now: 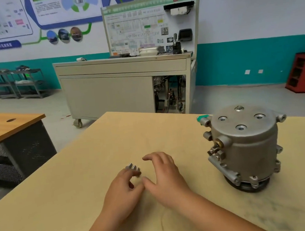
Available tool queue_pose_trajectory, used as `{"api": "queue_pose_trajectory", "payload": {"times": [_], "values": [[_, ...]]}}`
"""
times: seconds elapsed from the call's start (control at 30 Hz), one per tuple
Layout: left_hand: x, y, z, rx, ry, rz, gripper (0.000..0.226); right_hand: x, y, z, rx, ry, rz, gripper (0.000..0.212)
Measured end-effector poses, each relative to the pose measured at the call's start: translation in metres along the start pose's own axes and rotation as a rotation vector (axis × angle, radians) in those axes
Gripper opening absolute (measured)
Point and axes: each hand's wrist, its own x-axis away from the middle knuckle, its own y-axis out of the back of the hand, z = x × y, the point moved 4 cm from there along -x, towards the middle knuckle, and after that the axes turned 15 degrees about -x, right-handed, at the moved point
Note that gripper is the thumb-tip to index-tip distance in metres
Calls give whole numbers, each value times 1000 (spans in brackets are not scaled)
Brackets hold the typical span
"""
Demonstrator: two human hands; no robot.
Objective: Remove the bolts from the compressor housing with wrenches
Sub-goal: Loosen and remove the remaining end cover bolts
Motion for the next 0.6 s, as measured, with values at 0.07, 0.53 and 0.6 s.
{"api": "queue_pose_trajectory", "payload": {"times": [0.07,0.53,0.6], "values": [[7,4,-36,139,-90,-47,21,20,49,38,-30,213,-77,33],[12,0,-244,-86,-422,-3,80,53,241,-43,-59,-47,-491,35],[8,-2,-248,-103,-393,0,87,64,236,-38,-20,-11,-565,40]]}}
